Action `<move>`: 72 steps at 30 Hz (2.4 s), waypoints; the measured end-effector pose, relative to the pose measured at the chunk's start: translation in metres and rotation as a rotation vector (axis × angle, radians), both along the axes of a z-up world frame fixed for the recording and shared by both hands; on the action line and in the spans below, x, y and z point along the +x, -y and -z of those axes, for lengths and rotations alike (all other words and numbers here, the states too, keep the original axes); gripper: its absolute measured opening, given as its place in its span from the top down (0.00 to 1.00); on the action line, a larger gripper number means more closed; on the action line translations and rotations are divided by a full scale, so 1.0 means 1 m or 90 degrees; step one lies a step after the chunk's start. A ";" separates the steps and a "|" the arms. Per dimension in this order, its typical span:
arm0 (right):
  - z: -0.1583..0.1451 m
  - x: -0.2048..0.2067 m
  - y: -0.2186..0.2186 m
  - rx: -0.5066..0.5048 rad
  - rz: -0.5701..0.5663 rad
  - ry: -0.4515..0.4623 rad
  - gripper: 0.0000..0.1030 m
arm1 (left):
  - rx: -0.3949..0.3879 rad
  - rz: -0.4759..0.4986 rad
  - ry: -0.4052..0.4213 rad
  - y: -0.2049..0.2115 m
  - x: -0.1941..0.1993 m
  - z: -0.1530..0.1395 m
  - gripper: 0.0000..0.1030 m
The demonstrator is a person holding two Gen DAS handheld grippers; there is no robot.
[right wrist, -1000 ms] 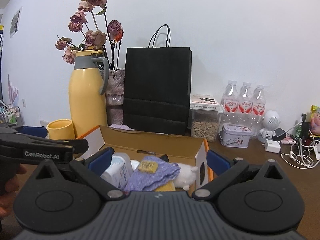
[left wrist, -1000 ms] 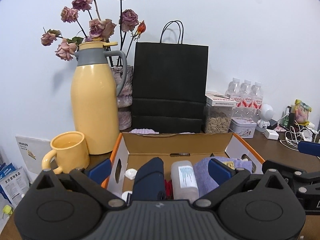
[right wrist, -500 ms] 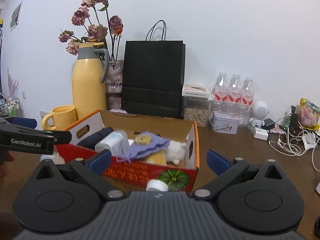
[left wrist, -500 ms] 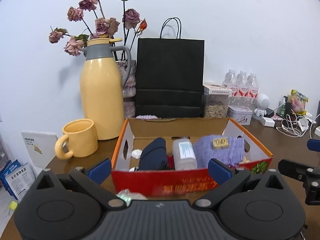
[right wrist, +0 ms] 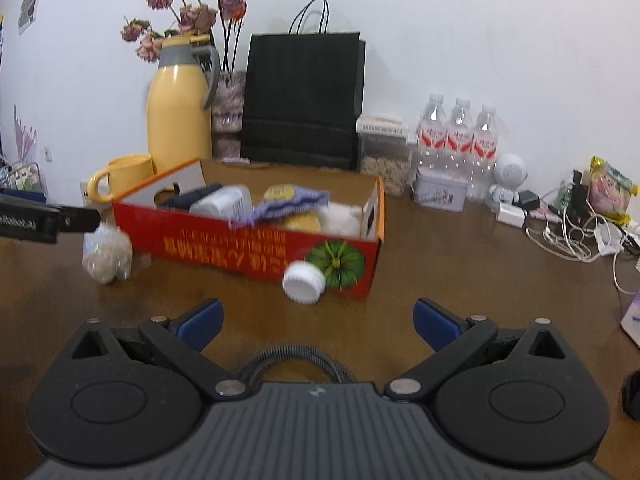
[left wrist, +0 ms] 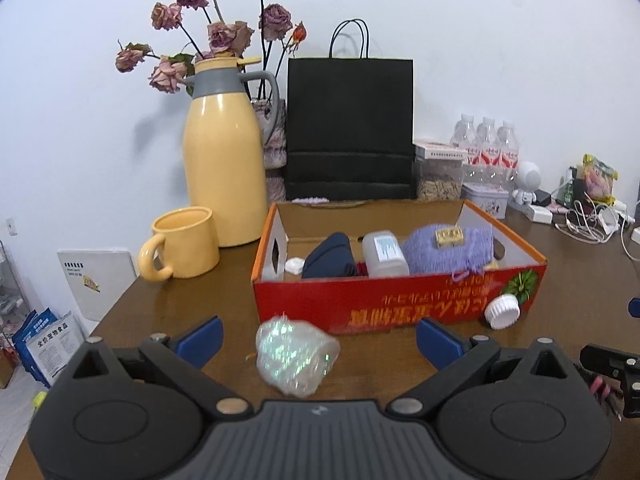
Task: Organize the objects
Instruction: 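Withdraw both grippers from the box back toward the table items, then grasp the black braided cable with the right gripper while the left gripper grasps the sparkly bag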
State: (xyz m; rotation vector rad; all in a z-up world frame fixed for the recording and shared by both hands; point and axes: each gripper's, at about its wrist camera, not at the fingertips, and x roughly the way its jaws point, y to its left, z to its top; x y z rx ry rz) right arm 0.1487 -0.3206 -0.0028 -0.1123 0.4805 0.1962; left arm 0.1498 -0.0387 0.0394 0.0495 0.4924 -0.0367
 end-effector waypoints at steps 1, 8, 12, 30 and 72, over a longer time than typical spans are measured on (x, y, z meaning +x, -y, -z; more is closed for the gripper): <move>0.003 -0.003 0.001 -0.003 0.000 -0.005 0.00 | -0.001 0.000 -0.004 -0.001 -0.003 0.002 0.00; 0.026 -0.018 0.009 -0.018 -0.012 -0.048 0.00 | 0.002 -0.002 -0.038 -0.009 -0.019 0.022 0.00; 0.035 -0.021 0.014 -0.015 -0.020 -0.069 0.00 | -0.005 -0.003 -0.054 -0.015 -0.025 0.030 0.00; 0.053 0.034 -0.003 -0.011 -0.119 -0.169 0.00 | -0.024 -0.023 -0.085 -0.023 -0.022 0.041 0.00; 0.041 0.032 -0.007 0.048 0.003 -0.018 0.11 | -0.023 -0.032 -0.084 -0.026 0.070 0.055 0.46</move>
